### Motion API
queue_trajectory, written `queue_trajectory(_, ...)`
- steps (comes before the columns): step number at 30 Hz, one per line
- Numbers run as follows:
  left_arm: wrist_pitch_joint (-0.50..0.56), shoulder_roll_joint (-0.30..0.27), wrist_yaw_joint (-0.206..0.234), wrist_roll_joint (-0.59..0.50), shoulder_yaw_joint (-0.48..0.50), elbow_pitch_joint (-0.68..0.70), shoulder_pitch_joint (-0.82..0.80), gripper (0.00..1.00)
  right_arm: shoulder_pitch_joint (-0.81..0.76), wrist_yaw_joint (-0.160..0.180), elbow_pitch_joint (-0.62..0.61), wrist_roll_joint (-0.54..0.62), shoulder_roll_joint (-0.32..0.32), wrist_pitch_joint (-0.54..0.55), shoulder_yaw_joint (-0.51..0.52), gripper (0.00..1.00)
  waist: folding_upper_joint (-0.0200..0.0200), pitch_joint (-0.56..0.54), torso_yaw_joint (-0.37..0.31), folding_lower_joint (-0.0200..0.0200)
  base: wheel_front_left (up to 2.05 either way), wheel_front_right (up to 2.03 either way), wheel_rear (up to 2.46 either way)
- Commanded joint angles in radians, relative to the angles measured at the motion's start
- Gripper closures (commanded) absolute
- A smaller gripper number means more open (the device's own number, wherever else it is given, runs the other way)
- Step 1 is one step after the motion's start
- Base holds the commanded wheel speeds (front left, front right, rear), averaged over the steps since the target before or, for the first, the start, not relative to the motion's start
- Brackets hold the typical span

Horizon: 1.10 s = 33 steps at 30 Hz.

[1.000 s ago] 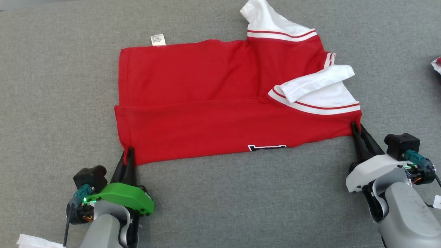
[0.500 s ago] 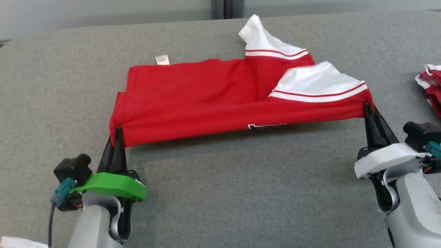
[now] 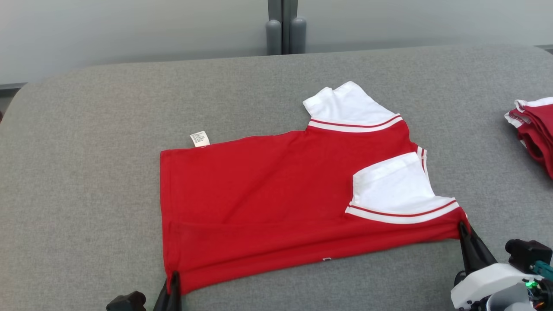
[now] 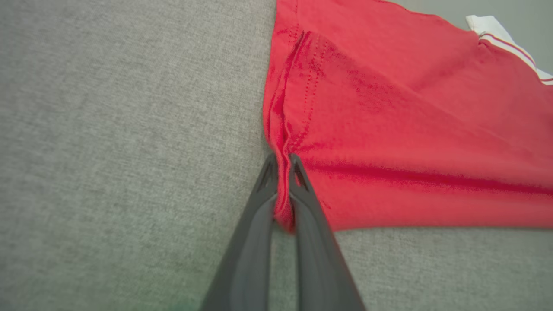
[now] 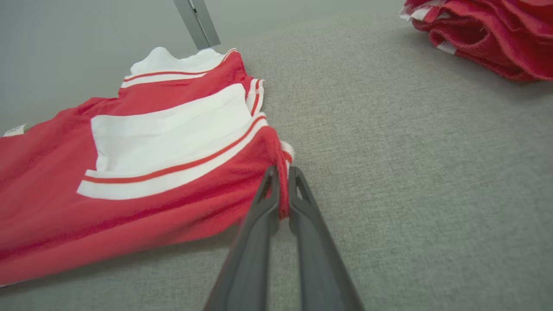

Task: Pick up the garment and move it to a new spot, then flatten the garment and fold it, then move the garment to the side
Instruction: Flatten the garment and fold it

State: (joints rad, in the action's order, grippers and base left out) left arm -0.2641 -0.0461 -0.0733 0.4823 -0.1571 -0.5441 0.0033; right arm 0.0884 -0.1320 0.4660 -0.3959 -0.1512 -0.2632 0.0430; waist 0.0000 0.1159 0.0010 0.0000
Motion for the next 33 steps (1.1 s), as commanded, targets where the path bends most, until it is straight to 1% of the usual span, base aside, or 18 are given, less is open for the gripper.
queue_trajectory(1,0.0,-0.009,0.017,-0.005,-0.004,-0.003,0.008,0.68,-0.012,0.003,0.008,0.004,-0.008,-0.002,0.004,0.79,0.0,0.009,0.001,0.0,0.0,0.0,0.0)
queue_trajectory(2,0.001,-0.009,0.025,-0.006,-0.013,-0.007,0.008,0.0,-0.013,0.003,0.012,0.01,-0.005,-0.002,0.008,0.51,0.0,0.017,0.002,0.0,0.0,0.0,0.0)
queue_trajectory(3,0.001,-0.009,0.032,-0.003,-0.011,0.001,0.002,0.0,-0.01,0.003,0.013,0.014,-0.004,-0.002,0.012,0.0,0.0,0.022,0.003,0.0,0.0,0.0,0.0)
queue_trajectory(9,0.0,-0.008,0.057,-0.048,0.042,0.089,-0.082,0.0,0.07,0.002,-0.01,0.065,-0.01,-0.002,0.027,0.0,0.0,0.079,0.006,0.0,0.0,0.0,0.0)
queue_trajectory(12,0.0,-0.007,0.047,-0.092,0.065,0.105,-0.16,0.0,0.14,0.002,-0.014,0.091,-0.015,-0.002,0.003,0.0,0.0,0.12,0.004,0.0,0.0,0.0,0.0)
queue_trajectory(14,0.0,-0.008,0.039,-0.111,0.082,0.088,-0.221,0.0,0.194,0.002,-0.008,0.104,-0.024,-0.002,-0.017,0.0,0.0,0.147,0.004,0.0,0.0,0.0,0.0)
queue_trajectory(19,0.0,-0.009,0.01,-0.165,0.116,-0.001,-0.387,0.0,0.32,0.002,0.028,0.128,-0.042,-0.002,-0.079,0.0,0.0,0.207,0.002,0.0,0.0,0.0,0.0)
queue_trajectory(22,0.0,-0.017,-0.011,-0.186,0.132,-0.106,-0.511,0.0,0.421,0.002,0.078,0.149,-0.064,-0.002,-0.146,0.0,0.0,0.249,0.001,0.0,0.0,0.0,0.0)
queue_trajectory(30,0.0,-0.045,-0.032,-0.232,0.114,-0.297,-0.657,0.0,0.59,0.002,0.178,0.17,-0.086,-0.002,-0.228,0.0,0.0,0.305,-0.002,0.0,0.0,0.0,0.0)
queue_trajectory(32,0.001,-0.042,-0.036,-0.237,0.109,-0.319,-0.674,0.56,0.626,0.002,0.201,0.172,-0.091,-0.002,-0.245,0.0,0.0,0.313,0.001,0.0,0.0,0.0,0.0)
queue_trajectory(33,0.001,-0.04,-0.04,-0.242,0.103,-0.33,-0.68,0.86,0.647,0.002,0.219,0.177,-0.096,-0.002,-0.256,0.0,0.0,0.318,0.004,0.0,0.0,0.0,0.0)
